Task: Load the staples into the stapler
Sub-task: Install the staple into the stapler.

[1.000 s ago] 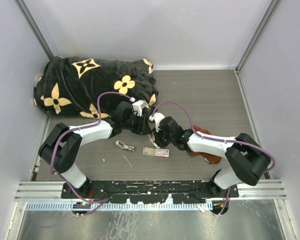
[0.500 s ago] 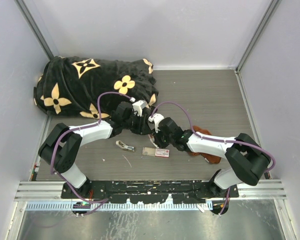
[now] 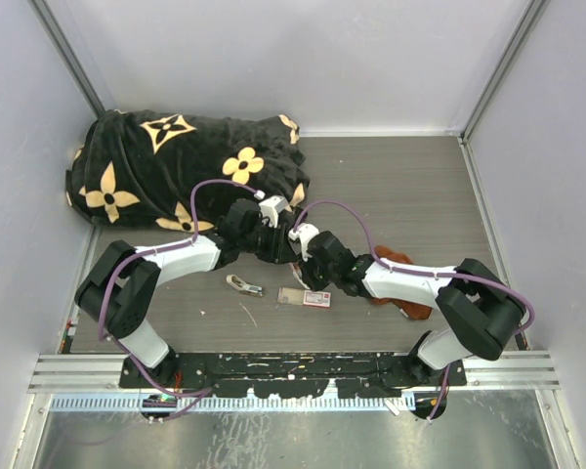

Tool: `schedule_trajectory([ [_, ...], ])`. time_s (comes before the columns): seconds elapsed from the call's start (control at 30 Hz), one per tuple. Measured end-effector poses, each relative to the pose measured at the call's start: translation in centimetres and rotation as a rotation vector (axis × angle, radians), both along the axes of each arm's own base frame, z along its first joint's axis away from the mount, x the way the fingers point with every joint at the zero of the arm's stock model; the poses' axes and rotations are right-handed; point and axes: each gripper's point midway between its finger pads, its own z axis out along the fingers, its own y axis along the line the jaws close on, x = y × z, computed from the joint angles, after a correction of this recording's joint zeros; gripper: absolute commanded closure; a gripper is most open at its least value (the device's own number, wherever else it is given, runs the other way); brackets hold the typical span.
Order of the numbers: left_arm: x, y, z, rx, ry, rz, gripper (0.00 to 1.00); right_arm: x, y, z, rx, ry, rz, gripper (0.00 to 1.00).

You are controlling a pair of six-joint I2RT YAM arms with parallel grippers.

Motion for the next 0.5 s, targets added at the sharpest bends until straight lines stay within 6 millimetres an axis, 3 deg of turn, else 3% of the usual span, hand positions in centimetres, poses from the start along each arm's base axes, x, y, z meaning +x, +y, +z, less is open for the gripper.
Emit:
schedule_trajectory([
  [0.5,0.00,0.00,0.00,0.000,0.000,0.000,0.65,-0.06,-0.30,0.65,0.006,-0.003,-0.022,0.89],
])
